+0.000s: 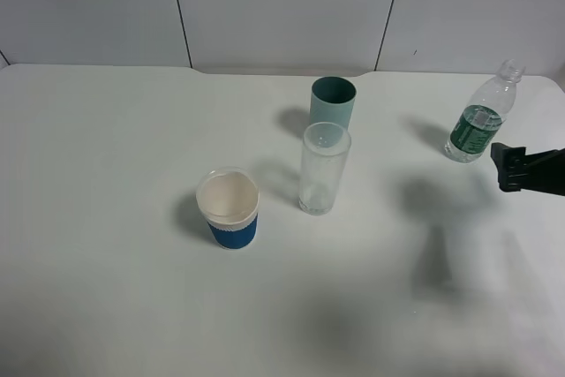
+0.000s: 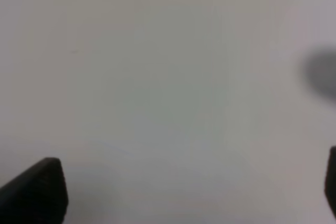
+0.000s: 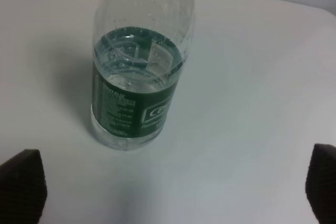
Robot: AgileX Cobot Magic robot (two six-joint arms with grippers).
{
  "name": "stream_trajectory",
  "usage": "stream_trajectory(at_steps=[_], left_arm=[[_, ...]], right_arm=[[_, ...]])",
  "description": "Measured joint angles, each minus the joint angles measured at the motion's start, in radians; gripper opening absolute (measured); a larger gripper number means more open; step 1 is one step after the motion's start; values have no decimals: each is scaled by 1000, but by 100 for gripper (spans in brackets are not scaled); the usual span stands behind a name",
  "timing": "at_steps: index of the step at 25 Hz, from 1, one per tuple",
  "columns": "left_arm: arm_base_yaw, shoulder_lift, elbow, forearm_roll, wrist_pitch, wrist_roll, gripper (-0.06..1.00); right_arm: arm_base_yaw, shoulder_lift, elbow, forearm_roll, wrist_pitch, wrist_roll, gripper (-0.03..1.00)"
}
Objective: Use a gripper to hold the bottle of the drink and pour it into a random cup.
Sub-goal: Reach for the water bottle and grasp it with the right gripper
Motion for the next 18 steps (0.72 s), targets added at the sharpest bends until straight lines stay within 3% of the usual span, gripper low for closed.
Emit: stream_trajectory(at_steps=[7,11,18], left_arm=[[0,0,0,0,1,0,99],[0,0,0,0,1,0,99],[0,0,0,0,1,0,99]], right_arm=[[0,191,-30,-51,-143,9,99],[0,273,-68,-133,-169,12,99],[-25,342,-80,-148,-223,17,99]])
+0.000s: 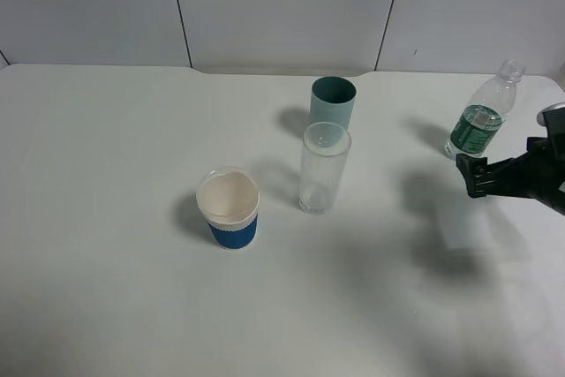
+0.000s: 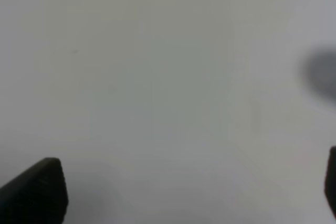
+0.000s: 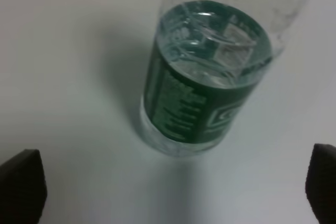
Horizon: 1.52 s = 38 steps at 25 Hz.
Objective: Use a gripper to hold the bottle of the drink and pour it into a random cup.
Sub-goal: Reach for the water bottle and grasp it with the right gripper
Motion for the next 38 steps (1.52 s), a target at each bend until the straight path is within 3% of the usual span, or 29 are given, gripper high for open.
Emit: stream_trajectory(at_steps=[8,17,29,38], left_arm=[[0,0,0,0,0,0,99],[0,0,0,0,0,0,99],[0,0,0,0,0,0,99],[0,0,0,0,0,0,99]], right_arm=[[-115,1,-29,-97,-35,18,99],[-122,4,-157,-233,50,77,99],[-122,170,-284,-400,61,115,99],[-137,175,-359,-516,77,142,99]])
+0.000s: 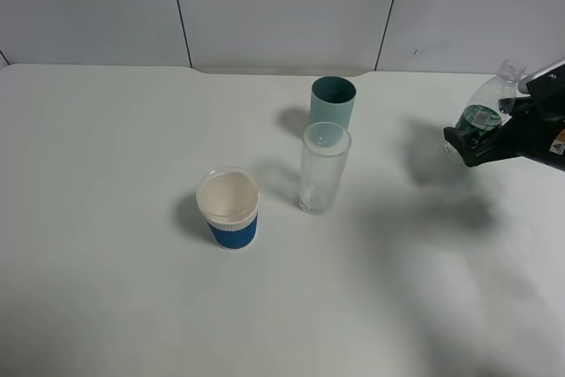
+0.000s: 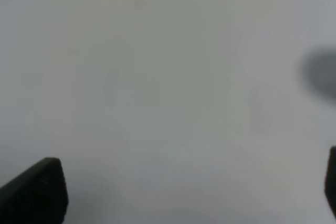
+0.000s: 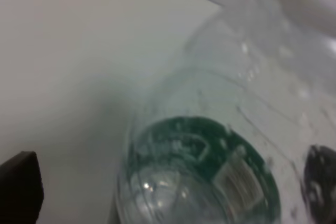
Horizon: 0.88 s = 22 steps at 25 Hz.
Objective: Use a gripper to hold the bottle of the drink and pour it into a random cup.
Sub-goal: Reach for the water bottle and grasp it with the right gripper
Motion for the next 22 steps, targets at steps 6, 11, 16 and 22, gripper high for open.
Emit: stream_trajectory(at_steps=[6,11,16,22], left_arm=[[0,0,0,0,0,0,99],[0,0,0,0,0,0,99],[0,0,0,0,0,0,99],[0,0,0,0,0,0,99]], right_arm=[[0,0,-53,-123,20,49,99],[-2,0,-54,-140,25,102,92],[-3,0,-54,-140,35,112,81],[-3,0,-54,-148,68,129,56]])
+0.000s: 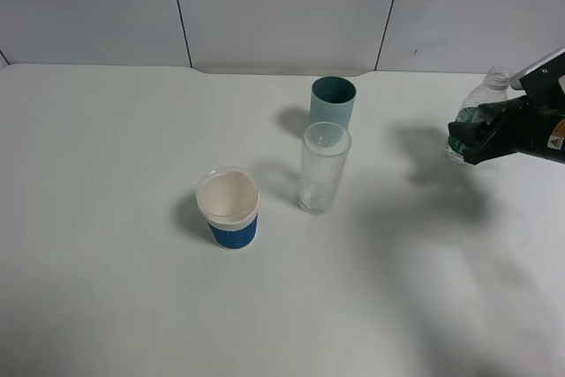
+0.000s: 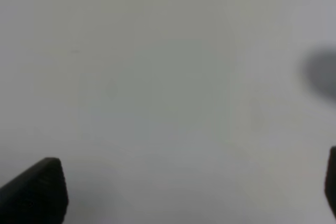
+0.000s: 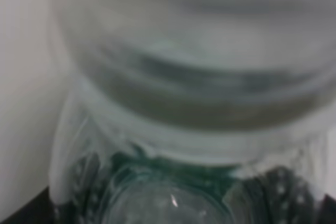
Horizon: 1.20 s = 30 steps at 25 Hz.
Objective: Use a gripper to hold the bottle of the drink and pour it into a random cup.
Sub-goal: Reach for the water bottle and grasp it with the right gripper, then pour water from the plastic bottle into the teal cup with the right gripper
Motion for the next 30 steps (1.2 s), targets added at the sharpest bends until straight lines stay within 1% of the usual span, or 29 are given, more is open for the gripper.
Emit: stream_trajectory(at_steps=[7,18,21,26,30], left_arm=[[0,0,0,0,0,0,99],[0,0,0,0,0,0,99],[0,0,0,0,0,0,99],[0,0,0,0,0,0,99],[0,0,0,0,0,0,99]], right_arm=[[0,0,0,-1,4,106,56],[0,-13,0,4,14,113,56],[0,-53,0,25,43,113,56],[0,-114,1,57,126,113,56],[7,-137,1,78,175,114,56]])
